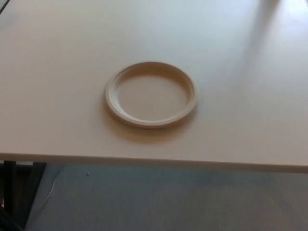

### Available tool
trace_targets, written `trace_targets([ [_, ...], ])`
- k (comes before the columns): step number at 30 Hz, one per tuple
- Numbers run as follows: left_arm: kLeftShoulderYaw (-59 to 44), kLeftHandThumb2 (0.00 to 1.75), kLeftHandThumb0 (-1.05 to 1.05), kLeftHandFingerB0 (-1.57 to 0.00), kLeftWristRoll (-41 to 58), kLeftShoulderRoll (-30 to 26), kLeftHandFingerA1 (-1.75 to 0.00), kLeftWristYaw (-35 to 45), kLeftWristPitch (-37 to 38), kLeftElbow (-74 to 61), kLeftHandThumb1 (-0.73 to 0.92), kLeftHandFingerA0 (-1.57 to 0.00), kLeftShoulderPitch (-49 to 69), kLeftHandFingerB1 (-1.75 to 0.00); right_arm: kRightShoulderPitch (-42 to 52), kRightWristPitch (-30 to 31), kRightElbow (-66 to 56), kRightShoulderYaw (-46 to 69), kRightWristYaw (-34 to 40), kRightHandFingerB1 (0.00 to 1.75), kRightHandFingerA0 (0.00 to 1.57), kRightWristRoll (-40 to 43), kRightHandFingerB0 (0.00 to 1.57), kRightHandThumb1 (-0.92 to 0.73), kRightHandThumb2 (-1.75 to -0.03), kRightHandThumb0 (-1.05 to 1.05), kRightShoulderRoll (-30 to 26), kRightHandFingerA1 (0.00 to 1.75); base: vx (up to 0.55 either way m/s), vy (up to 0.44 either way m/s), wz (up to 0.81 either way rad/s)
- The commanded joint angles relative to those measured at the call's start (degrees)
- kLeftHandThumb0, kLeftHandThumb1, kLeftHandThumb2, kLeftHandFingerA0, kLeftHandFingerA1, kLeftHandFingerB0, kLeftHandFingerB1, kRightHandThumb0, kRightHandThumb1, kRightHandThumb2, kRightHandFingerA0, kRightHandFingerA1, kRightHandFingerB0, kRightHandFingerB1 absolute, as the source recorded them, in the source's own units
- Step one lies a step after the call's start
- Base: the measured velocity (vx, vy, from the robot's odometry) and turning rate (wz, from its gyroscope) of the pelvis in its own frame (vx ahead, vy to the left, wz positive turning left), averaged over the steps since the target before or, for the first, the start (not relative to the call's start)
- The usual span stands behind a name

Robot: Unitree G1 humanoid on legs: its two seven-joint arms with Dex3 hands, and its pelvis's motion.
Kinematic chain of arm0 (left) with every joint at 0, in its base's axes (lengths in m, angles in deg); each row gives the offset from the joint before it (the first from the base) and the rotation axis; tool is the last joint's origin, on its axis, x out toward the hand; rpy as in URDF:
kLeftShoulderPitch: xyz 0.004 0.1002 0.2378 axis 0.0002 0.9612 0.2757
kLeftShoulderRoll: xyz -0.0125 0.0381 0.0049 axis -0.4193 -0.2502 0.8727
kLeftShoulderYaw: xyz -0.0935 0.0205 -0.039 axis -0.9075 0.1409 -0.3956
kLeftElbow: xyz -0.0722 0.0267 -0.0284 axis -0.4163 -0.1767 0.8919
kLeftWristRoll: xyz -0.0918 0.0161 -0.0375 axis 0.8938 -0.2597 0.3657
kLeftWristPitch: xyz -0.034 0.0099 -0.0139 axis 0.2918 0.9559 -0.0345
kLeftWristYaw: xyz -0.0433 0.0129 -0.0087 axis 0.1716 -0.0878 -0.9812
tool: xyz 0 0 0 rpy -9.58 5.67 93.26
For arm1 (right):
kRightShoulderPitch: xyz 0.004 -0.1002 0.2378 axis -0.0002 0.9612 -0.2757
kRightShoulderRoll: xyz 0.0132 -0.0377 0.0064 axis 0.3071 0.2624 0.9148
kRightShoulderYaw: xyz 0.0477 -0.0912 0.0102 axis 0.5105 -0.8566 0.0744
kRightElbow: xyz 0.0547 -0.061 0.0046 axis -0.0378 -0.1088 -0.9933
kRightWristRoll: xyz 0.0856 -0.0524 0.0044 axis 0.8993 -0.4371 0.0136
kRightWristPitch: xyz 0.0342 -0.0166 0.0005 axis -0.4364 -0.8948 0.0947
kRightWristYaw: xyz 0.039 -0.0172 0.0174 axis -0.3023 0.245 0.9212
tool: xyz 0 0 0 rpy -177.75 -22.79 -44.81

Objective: A person passes a plate to the robot and the robot grabs it with its left hand and places it at the centre of the table infront of it

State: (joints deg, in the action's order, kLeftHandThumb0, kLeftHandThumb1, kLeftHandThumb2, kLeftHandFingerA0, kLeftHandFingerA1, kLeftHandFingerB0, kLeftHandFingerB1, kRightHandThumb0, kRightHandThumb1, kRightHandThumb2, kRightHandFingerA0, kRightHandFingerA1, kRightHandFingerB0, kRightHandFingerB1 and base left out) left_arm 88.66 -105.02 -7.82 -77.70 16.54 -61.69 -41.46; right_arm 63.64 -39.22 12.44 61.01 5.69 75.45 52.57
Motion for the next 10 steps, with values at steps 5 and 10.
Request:
trace_targets([
  [5,3.0,0.97,-0.8,-0.05,2.4,-2.2,-0.43,7.5,-7.7,22.7,0.67,-0.12,-13.9,-0.34,1.0,-1.3,0.7,0.1,1.6,0.54,0.35,-0.8,0.24,-0.68,-1.11,-0.85,-0.5,0.63,0.0,0.0,0.0],
  [10,4.0,1.05,-0.37,0.0,2.9,-2.7,-0.47,7.7,-7.0,26.1,0.47,0.0,-15.5,-0.48,1.4,-1.4,0.4,-0.4,2.6,0.45,0.37,-1.5,0.33,-0.82,-0.66,-0.84,-0.6,0.56,0.0,0.0,0.0],
])
